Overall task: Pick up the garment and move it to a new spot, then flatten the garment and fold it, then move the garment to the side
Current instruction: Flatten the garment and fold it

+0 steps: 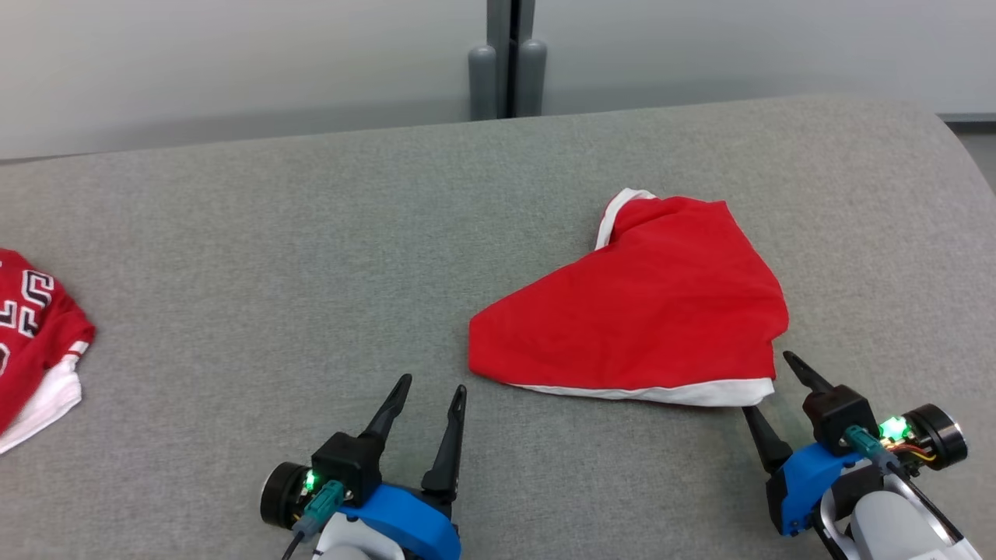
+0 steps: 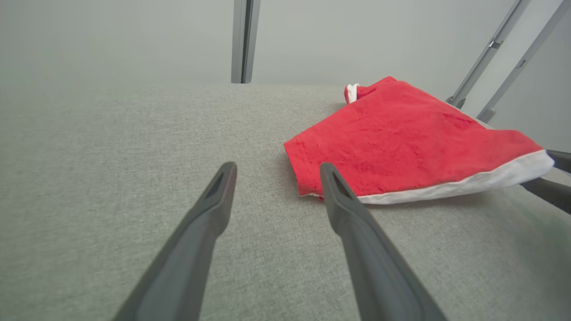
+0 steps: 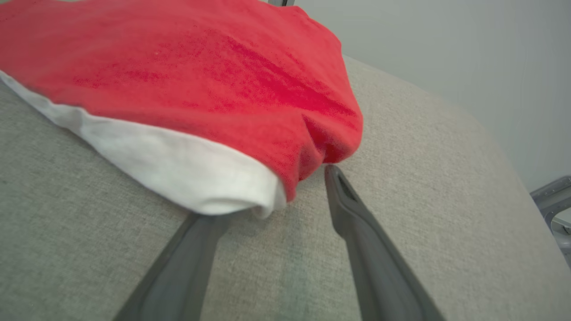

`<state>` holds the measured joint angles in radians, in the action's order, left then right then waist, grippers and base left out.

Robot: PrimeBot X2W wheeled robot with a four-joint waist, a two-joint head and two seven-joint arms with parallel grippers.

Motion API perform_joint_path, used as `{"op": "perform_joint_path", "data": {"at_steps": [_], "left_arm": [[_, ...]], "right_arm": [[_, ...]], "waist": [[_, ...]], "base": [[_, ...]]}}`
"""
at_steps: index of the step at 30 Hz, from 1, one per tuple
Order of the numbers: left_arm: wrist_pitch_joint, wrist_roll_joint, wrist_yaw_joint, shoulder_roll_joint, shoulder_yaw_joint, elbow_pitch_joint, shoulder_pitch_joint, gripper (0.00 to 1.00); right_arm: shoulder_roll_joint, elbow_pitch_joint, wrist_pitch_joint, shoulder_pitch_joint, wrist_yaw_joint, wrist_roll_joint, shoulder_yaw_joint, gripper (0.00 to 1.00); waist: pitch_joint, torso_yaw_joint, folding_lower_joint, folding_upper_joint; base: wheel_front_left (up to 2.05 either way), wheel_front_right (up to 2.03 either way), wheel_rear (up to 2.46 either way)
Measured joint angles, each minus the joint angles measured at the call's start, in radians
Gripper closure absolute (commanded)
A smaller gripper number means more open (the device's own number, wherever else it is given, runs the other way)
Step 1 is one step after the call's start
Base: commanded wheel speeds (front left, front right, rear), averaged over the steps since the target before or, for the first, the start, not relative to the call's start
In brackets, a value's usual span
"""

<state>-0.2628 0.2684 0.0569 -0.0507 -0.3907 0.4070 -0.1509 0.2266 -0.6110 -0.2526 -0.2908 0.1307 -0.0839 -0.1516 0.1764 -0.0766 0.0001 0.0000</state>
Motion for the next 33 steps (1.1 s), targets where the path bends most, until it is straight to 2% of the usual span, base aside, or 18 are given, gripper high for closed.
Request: {"op": "perform_joint_path", "data": {"at_steps": [5,12,13,14,15,16,20,23,28,33], "left_arm": [[0.0,0.059,0.029,0.0,-0.056,0.08,-0.059,0.0],[0.0,0.134,0.045,0.001,-0.053,0.157,-0.119,0.0],[0.0,0.142,0.05,0.001,-0.055,0.17,-0.126,0.09],[0.0,0.152,0.053,0.0,-0.058,0.179,-0.131,0.58],[0.0,0.156,0.057,0.0,-0.063,0.185,-0.138,0.96],[0.0,0.155,0.06,-0.001,-0.07,0.184,-0.146,1.0],[0.0,0.141,0.068,0.002,-0.096,0.125,-0.164,1.0],[0.0,0.127,0.069,0.002,-0.11,0.048,-0.163,1.0],[0.0,0.109,0.073,0.002,-0.016,-0.071,-0.095,1.0],[0.0,0.063,0.073,0.0,0.091,-0.051,-0.007,1.0]], "right_arm": [[-0.008,-0.01,-0.007,-0.024,0.0,-0.002,0.022,0.0],[-0.024,0.063,-0.009,-0.035,0.0,0.008,0.025,0.0],[-0.026,0.068,-0.009,-0.034,0.0,0.009,0.028,0.0],[-0.026,0.072,-0.009,-0.033,0.0,0.013,0.03,0.0],[-0.026,0.077,-0.009,-0.032,0.0,0.014,0.031,0.0],[-0.026,0.08,-0.009,-0.032,0.0,0.015,0.033,0.0],[-0.027,0.084,-0.01,-0.022,0.0,0.015,0.057,0.0],[-0.029,0.084,-0.01,-0.006,0.0,0.015,0.075,0.0],[-0.024,0.076,-0.01,0.039,0.0,0.007,0.111,0.0],[-0.033,0.078,-0.01,0.058,0.0,0.0,0.111,0.0]], "waist": [[0.042,-0.048,0.0,0.0001],[0.088,-0.119,0.0,0.0001],[0.092,-0.124,0.0,0.0001],[0.096,-0.128,0.0,0.0],[0.099,-0.13,0.0,0.0001],[0.101,-0.131,0.0,0.0],[0.095,-0.114,0.0001,0.0001],[0.074,-0.072,-0.0001,0.0001],[0.023,0.028,-0.0003,0.0],[-0.008,0.103,-0.0003,0.0]], "base": [[0.0,0.0,0.0],[0.0,0.0,0.0],[0.0,0.0,0.0],[0.0,0.0,0.0],[0.0,0.0,0.0],[0.0,0.0,0.0],[0.0,0.0,0.0],[0.0,0.0,0.0],[0.0,0.0,0.0],[0.0,0.0,0.0]]}}
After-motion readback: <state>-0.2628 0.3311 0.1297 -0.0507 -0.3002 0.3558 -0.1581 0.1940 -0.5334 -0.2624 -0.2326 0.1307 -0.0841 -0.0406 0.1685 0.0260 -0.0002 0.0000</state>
